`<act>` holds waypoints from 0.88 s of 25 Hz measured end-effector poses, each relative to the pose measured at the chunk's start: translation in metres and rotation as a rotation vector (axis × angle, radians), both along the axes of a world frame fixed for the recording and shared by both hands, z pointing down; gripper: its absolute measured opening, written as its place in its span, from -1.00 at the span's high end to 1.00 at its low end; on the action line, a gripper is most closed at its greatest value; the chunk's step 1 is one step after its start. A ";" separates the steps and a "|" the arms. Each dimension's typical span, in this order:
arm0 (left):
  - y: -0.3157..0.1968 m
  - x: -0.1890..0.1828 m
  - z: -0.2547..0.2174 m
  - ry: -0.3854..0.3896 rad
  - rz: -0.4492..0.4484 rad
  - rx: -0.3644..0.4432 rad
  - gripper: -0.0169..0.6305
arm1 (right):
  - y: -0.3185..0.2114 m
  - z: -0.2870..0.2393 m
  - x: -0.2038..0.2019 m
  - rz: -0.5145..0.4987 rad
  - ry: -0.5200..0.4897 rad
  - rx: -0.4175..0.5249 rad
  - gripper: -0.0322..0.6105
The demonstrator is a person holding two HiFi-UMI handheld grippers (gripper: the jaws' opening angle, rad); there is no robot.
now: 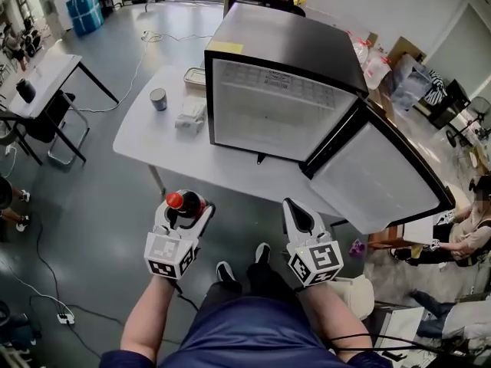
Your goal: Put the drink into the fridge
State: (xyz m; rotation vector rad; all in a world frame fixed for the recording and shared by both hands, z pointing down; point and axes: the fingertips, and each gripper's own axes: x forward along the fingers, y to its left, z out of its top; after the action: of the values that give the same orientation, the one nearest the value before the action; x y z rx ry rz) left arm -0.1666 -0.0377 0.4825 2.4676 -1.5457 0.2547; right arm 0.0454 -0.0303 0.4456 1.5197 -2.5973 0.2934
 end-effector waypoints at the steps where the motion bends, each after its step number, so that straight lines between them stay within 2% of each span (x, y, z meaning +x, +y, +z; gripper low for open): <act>1: -0.004 0.002 0.000 -0.001 0.001 0.002 -0.02 | -0.004 0.001 0.000 -0.003 -0.002 -0.001 0.88; 8: -0.038 0.015 0.002 -0.033 -0.007 -0.001 -0.02 | -0.035 0.008 0.001 -0.036 -0.031 -0.004 0.88; 17: -0.101 0.042 0.021 -0.076 -0.047 -0.048 -0.02 | -0.092 0.019 0.018 -0.107 -0.058 -0.030 0.88; 22: -0.139 0.061 0.033 -0.072 -0.063 -0.045 -0.02 | -0.123 0.027 0.030 -0.157 -0.069 -0.049 0.88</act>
State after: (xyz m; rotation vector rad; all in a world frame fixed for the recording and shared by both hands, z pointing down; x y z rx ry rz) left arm -0.1053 -0.1766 0.5151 2.3954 -1.6247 0.3673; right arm 0.0754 -0.1537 0.4722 1.3038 -2.7210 0.3962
